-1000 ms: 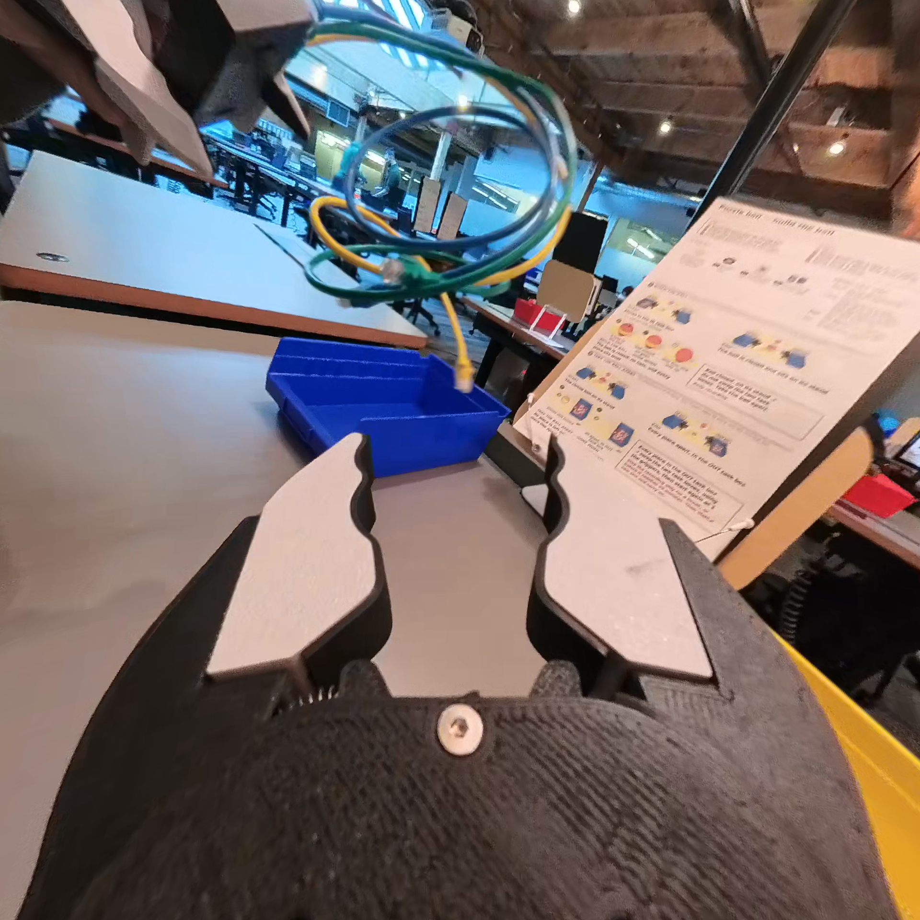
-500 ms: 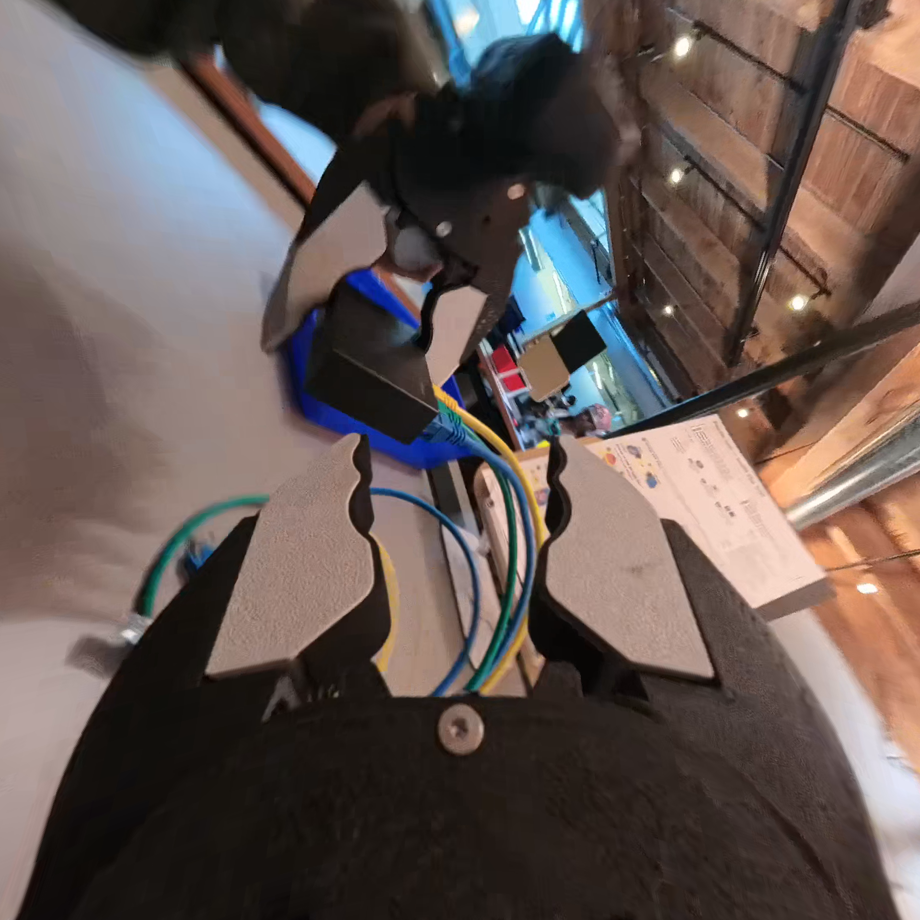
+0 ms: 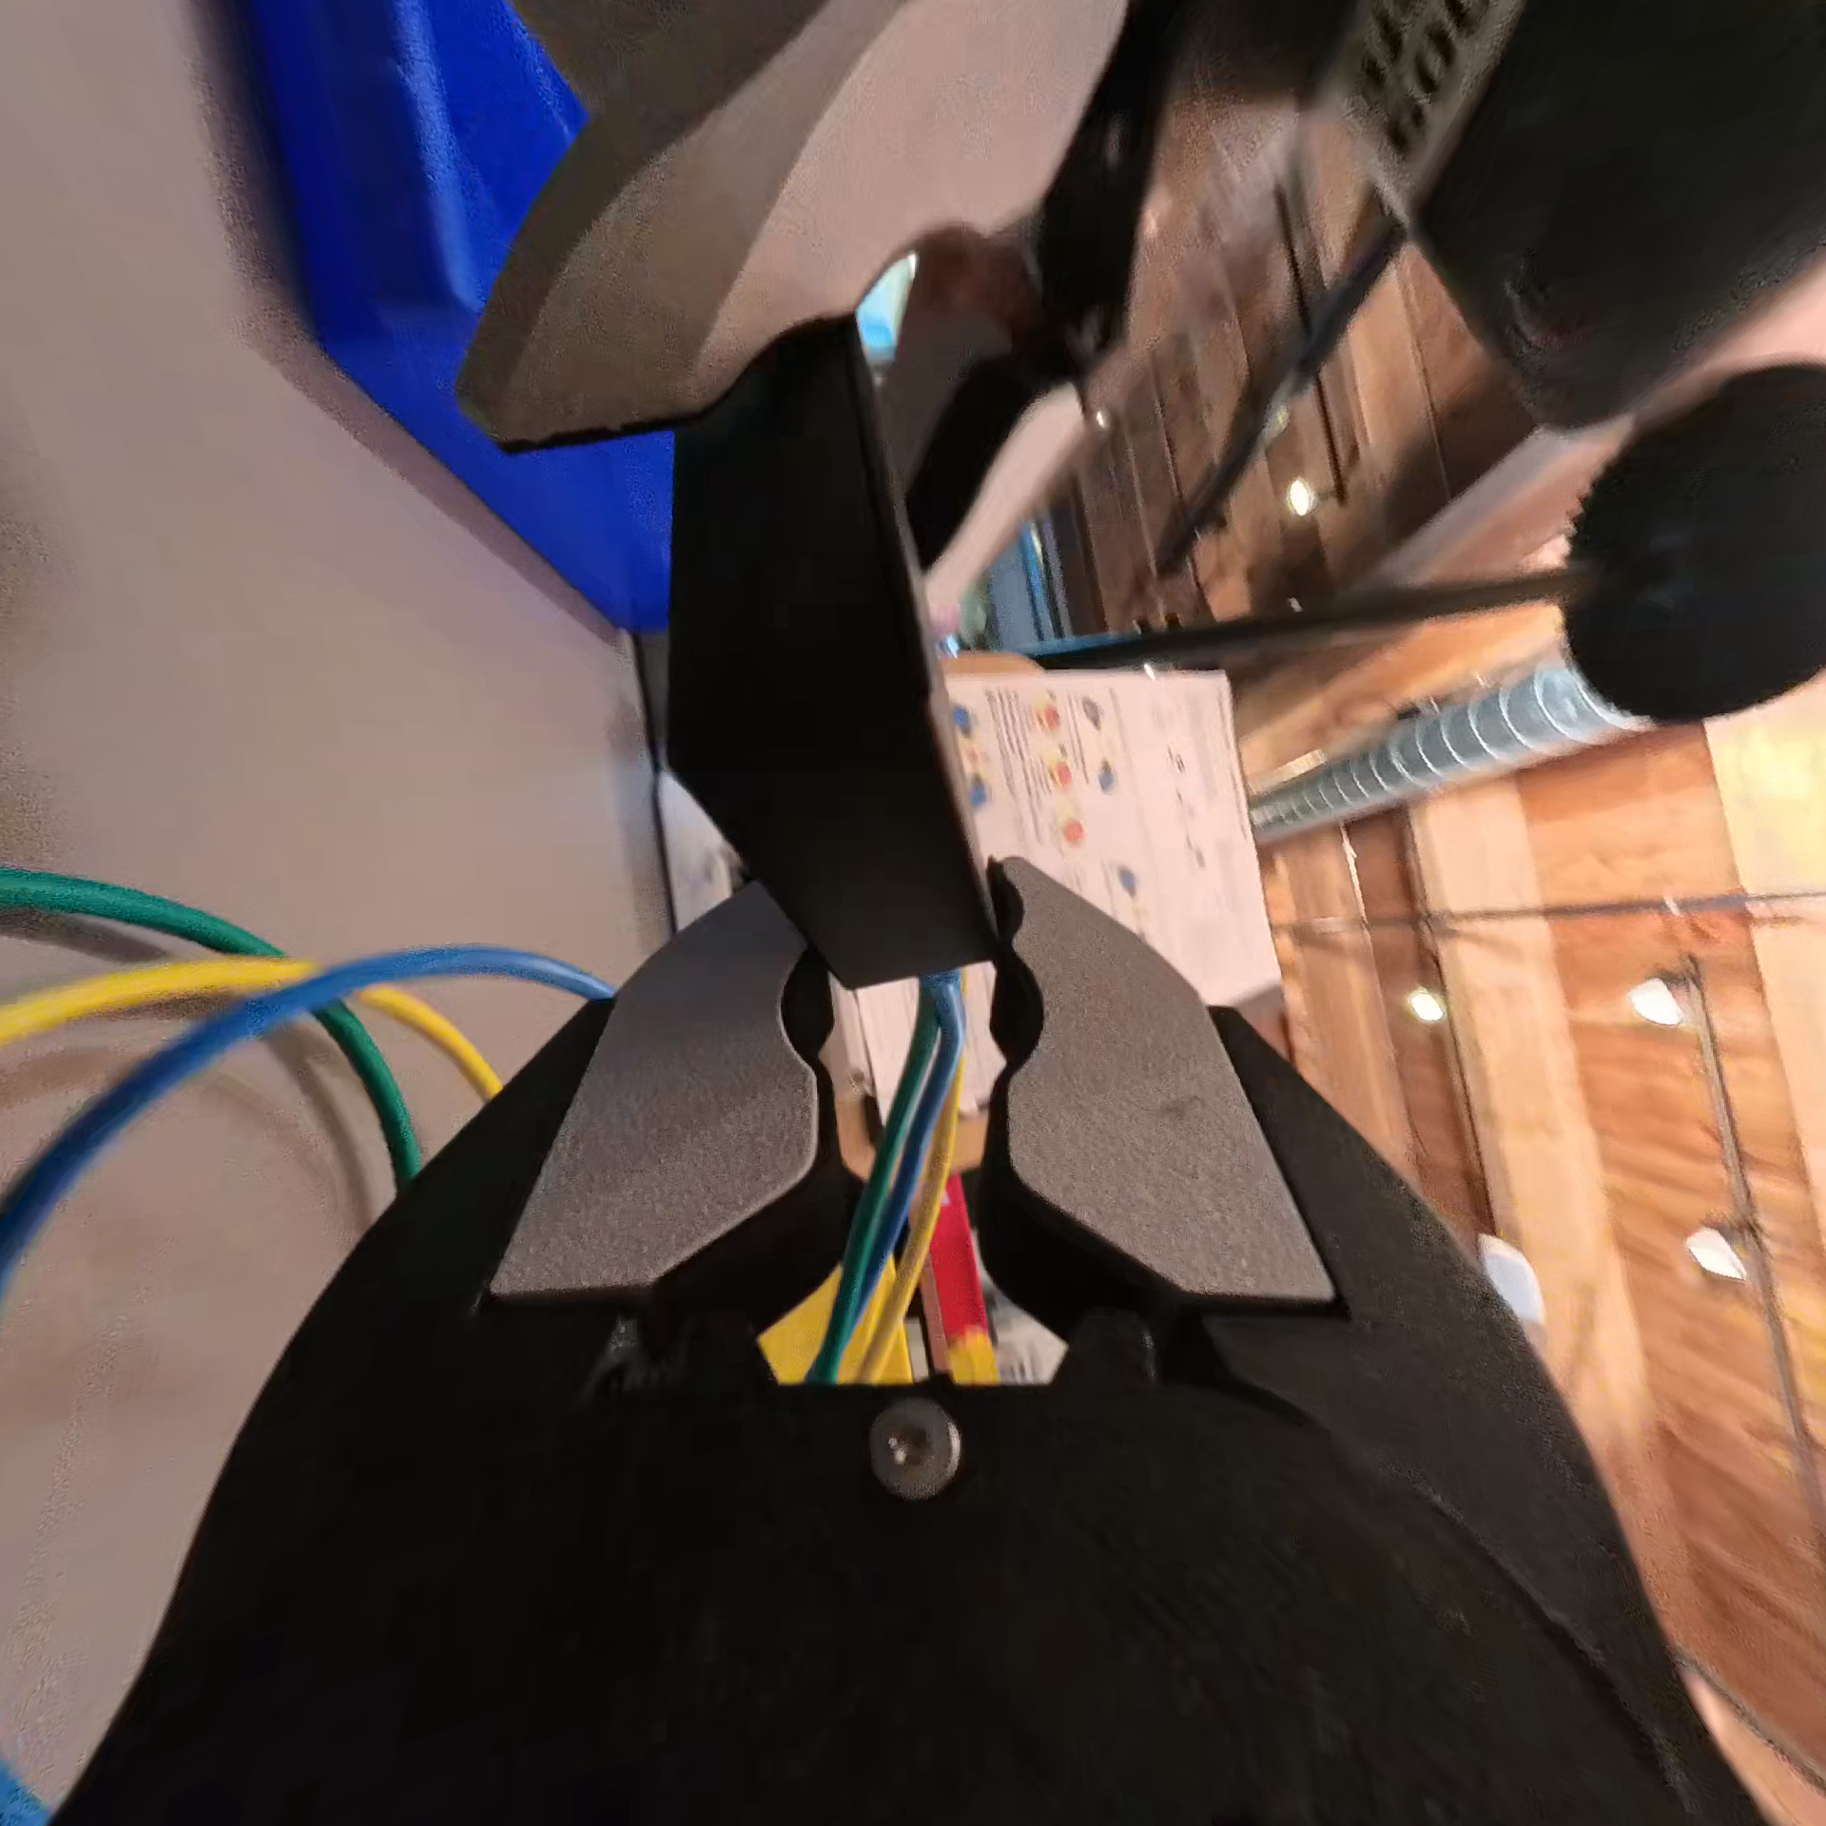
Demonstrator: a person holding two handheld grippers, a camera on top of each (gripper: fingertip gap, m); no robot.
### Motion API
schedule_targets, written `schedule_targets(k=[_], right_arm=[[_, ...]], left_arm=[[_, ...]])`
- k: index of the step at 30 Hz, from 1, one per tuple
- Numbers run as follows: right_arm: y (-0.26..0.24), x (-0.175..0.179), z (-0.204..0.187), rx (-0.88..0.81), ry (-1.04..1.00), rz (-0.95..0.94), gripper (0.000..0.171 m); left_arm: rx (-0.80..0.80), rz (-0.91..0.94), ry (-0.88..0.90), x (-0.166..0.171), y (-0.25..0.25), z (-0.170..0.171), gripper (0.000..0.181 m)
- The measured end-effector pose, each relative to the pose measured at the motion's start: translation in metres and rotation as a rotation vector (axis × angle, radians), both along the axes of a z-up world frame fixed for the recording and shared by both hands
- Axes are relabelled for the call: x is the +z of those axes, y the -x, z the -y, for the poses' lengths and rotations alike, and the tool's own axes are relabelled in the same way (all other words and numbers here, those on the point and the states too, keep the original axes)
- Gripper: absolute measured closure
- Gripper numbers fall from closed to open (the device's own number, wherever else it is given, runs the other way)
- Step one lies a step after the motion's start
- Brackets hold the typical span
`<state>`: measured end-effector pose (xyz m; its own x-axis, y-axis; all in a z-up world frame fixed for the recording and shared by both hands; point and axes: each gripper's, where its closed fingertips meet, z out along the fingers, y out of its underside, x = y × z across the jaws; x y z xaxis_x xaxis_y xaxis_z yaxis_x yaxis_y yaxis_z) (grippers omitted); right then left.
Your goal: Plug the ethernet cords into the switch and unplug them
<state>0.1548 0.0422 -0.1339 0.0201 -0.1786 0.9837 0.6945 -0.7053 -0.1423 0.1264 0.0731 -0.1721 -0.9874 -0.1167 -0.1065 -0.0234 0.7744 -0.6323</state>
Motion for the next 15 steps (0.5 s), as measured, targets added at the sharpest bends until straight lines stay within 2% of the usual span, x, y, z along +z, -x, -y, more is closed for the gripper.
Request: schedule_targets(k=[3,7,9,12,14,15], right_arm=[[-0.017,0.003,0.013,-0.128,-0.055,-0.04,0.143],[-0.029,0.003,0.022,-0.26,-0.07,0.012,0.143],[-0.03,0.0,0.021,-0.301,-0.044,0.062,0.143],[-0.024,-0.004,0.012,-0.313,-0.034,0.088,0.143],[-0.015,-0.003,0.002,-0.285,-0.02,0.119,0.143],[-0.011,-0.003,-0.003,-0.275,-0.014,0.134,0.143]], left_arm=[[0.289,-0.12,0.312,0.02,-0.018,-0.002,0.084],[0.576,-0.418,0.747,0.033,-0.014,-0.004,0.092],[0.628,-0.634,0.944,0.034,-0.003,0.001,0.102],[0.631,-0.942,1.089,0.023,0.014,0.018,0.124],[0.622,-1.063,1.189,0.023,0.017,0.023,0.148],[0.639,-1.086,1.244,0.023,0.014,0.023,0.152]])
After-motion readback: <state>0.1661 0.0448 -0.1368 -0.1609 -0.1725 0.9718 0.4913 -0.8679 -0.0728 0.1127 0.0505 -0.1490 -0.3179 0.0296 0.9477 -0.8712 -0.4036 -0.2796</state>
